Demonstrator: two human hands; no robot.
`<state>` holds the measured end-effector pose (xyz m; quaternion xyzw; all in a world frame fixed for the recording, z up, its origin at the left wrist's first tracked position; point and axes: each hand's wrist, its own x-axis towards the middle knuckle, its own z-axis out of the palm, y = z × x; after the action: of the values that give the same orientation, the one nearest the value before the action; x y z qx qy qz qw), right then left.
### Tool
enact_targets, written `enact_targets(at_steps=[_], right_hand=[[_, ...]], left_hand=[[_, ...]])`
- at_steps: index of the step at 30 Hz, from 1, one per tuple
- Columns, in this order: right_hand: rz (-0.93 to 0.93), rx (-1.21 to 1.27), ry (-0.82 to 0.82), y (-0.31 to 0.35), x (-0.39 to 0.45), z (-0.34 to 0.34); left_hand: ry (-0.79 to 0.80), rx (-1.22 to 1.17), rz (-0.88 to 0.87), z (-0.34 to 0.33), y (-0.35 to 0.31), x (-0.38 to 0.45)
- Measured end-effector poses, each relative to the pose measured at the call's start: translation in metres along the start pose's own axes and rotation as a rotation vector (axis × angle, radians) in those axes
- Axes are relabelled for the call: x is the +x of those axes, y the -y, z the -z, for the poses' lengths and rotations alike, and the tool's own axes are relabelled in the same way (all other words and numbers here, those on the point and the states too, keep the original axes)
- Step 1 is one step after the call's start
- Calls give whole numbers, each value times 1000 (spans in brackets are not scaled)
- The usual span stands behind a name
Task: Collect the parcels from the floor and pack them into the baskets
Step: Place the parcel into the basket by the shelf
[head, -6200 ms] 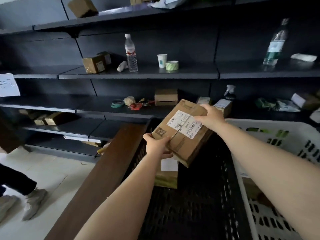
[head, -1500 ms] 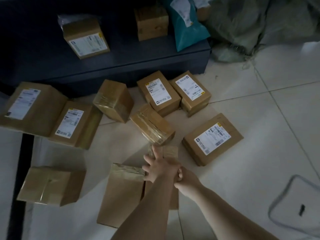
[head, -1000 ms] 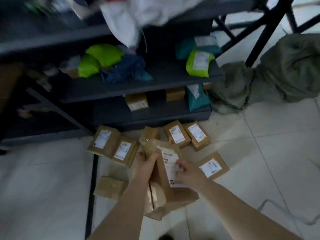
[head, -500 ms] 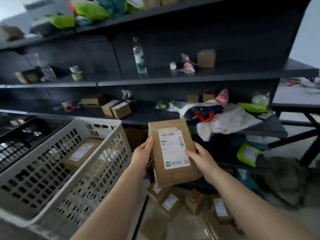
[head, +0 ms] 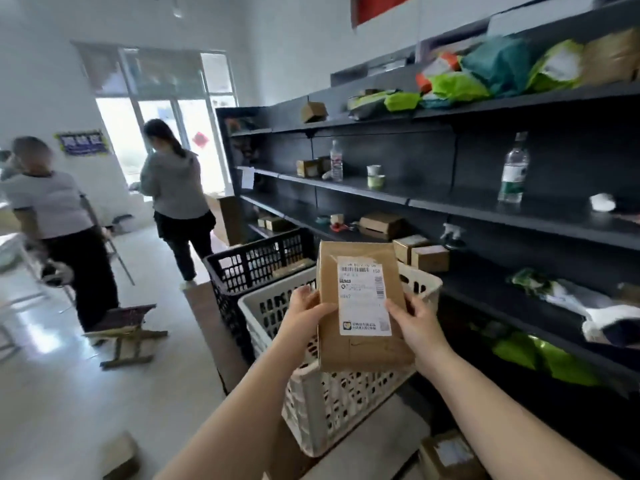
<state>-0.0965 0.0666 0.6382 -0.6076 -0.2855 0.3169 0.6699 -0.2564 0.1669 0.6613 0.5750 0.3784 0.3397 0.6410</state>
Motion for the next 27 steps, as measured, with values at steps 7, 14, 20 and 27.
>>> enact_targets(at_steps=[7,14,20,27], right_hand=[[-20,-83,35,-7,47,-103],[0,-93,-33,-22,145,-213],[-18,-73,-126,-41,221,-283],[-28,-74,-171,-58,280,-305]], left_hand=[[-45,13,-52,83,-13,52],[84,69,5,171,-30,186],[1,171,86,214,-34,307],[91,178,46,230,-17,370]])
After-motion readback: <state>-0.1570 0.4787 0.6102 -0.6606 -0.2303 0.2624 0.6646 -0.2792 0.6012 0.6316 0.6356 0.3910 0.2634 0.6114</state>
